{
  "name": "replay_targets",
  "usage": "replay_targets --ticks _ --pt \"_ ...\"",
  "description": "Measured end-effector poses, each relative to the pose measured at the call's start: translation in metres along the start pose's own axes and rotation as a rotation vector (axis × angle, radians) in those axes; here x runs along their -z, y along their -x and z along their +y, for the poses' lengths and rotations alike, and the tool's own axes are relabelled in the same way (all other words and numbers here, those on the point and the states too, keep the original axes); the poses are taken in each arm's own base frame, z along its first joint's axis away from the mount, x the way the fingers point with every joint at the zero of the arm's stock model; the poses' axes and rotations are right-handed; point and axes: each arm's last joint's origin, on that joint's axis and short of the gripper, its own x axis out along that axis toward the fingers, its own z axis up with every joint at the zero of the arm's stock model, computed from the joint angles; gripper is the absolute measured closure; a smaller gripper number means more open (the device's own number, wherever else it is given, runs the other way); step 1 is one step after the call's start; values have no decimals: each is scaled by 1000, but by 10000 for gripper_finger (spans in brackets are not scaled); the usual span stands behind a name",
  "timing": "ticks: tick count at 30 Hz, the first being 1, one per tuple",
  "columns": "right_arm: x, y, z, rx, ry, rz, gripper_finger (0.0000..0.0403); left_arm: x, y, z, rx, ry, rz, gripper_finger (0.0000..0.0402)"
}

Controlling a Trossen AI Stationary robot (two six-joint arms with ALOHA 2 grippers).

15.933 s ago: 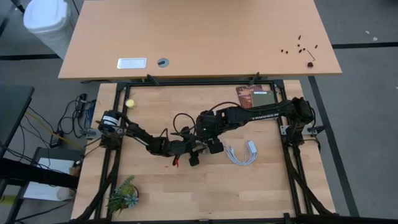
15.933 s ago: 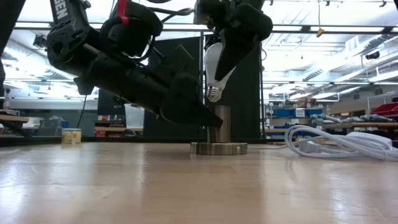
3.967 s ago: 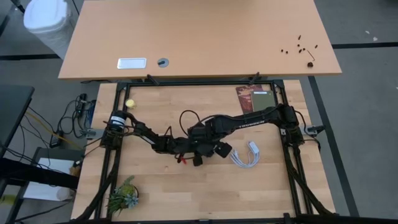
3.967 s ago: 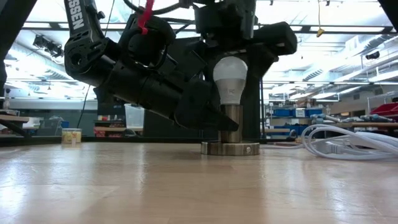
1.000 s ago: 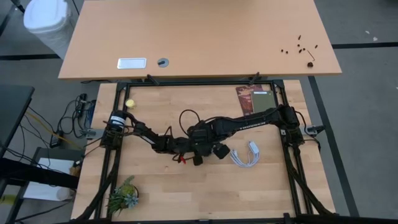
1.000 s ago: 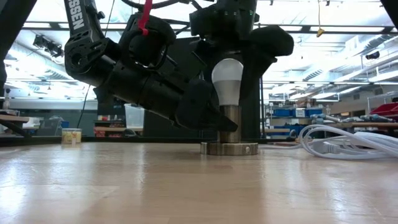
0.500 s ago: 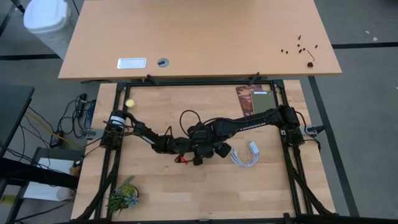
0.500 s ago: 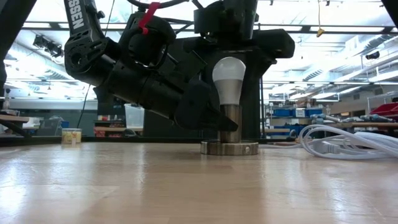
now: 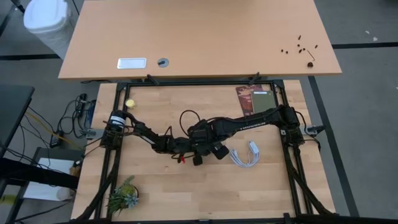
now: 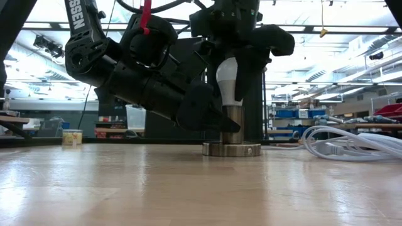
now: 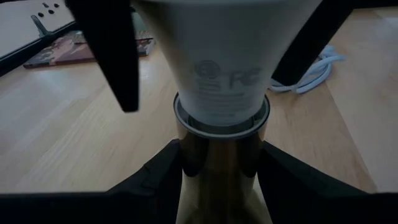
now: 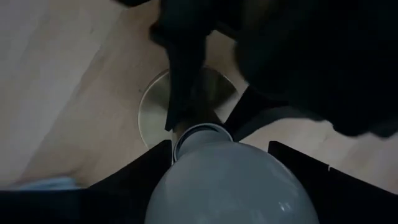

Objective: Screw lightbulb
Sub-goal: Insert the light bulb into the lamp

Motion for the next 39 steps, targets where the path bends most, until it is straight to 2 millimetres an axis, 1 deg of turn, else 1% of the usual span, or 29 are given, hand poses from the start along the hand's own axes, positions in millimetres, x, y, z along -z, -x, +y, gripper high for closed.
replay_targets --ticks 2,5,7,16,18,22,25,28,32,39 --pt "0 0 0 1 -76 1 142 0 0 0 0 1 0 218" --pt "0 0 0 5 -200 1 122 0 0 0 0 16 1 218" --pt "0 0 0 5 -294 0 115 0 0 0 0 22 1 218" --pt "0 0 0 7 -786 2 144 0 0 -1 9 50 0 218" --pt "1 0 0 7 -891 4 139 0 0 -1 10 52 -2 218" --pt "0 0 0 -19 -1124 0 117 0 0 -1 13 70 -2 218" --pt "0 1 0 -52 -1254 5 110 0 0 -1 13 70 -2 218" --pt "2 1 -2 -82 -1264 9 111 0 0 -1 11 70 -2 218" --pt "4 1 -7 -90 -1157 4 107 0 1 0 -2 75 -3 218" --pt "10 -1 -15 -118 -804 -17 78 0 0 1 -13 72 -3 218"
